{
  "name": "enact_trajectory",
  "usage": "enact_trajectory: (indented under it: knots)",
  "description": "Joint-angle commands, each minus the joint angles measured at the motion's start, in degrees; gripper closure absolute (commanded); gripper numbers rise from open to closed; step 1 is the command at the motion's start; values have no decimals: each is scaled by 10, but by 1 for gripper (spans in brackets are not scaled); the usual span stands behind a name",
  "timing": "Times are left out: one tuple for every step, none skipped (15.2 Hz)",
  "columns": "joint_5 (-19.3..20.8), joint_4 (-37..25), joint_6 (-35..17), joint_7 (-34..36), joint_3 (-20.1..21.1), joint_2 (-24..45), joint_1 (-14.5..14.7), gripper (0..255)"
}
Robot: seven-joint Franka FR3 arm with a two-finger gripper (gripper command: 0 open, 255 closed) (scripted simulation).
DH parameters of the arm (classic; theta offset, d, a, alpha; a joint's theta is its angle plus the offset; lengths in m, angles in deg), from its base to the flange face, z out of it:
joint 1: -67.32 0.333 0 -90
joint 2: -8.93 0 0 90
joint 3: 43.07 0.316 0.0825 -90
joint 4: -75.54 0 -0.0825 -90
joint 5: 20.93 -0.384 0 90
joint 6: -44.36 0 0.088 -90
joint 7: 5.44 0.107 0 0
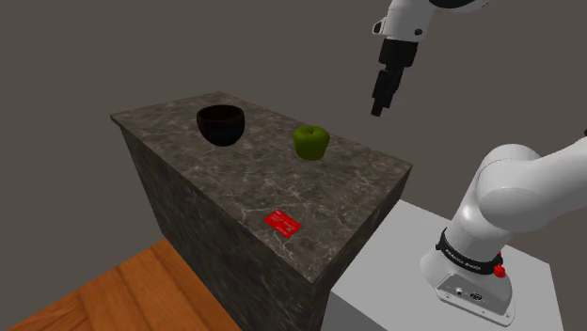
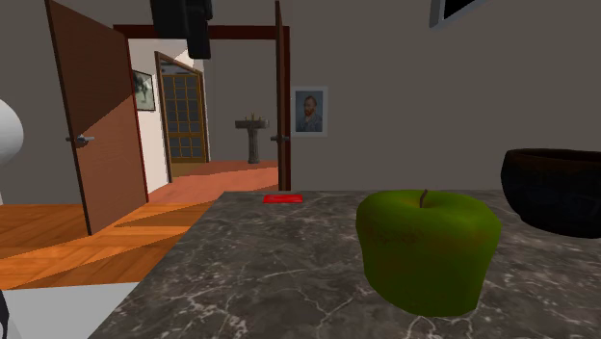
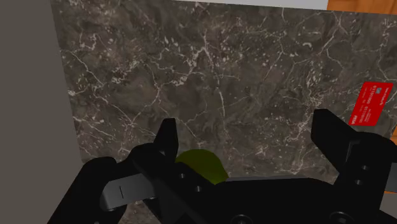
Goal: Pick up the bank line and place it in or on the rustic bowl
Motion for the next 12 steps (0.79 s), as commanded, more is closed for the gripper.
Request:
enact_trajectory:
  knots:
    - [0,0,0,0,0,0,0,0]
    - [-8,21,-21,13,12,-12,3,0]
    - [-15,42,-43,26,24,-23,7,0]
    - [-23,61,-65,40,37,-33,11,0]
    - [-31,80,-87,53,51,-42,15,0]
    - [-40,98,-110,67,65,-49,20,0]
    - [-48,115,-134,80,79,-55,25,0]
    - [-56,131,-158,95,94,-59,31,0]
    - [-65,146,-183,109,110,-62,36,0]
    - [-73,160,-208,124,126,-63,42,0]
    - [-81,172,-234,138,143,-61,48,0]
    - [-90,184,-261,154,161,-58,53,0]
